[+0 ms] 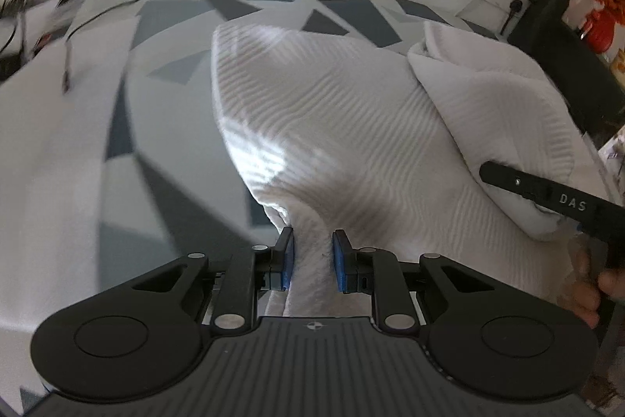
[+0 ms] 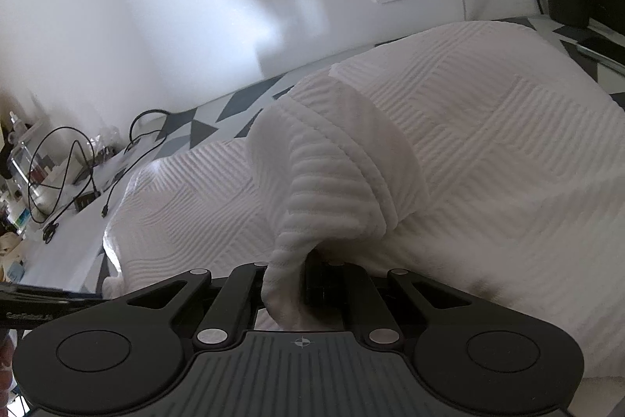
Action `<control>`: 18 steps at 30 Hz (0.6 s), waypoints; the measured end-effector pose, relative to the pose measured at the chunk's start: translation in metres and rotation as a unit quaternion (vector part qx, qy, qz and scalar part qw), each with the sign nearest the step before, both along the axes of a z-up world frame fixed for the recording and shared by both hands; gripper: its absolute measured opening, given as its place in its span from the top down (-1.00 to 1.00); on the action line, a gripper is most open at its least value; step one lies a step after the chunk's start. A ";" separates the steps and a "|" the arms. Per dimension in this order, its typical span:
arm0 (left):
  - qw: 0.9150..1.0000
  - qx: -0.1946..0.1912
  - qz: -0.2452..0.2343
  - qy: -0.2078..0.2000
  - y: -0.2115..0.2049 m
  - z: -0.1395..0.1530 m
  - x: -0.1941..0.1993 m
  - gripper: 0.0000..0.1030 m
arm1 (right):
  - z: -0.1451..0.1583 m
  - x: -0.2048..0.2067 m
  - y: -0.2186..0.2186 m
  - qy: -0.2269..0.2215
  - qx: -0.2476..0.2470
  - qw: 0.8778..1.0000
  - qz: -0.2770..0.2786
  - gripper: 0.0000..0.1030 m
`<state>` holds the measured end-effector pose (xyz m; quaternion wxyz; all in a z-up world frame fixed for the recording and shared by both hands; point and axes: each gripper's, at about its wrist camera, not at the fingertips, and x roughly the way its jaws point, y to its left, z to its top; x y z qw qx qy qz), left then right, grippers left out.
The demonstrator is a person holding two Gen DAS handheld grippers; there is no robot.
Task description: Fold clothes
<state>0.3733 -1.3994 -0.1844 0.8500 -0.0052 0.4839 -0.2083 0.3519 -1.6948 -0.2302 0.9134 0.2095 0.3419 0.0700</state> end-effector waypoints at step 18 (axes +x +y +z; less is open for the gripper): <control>0.999 -0.038 0.016 0.036 0.031 -0.004 -0.011 0.59 | 0.058 0.004 0.001 -0.083 0.021 0.996 -0.002 0.91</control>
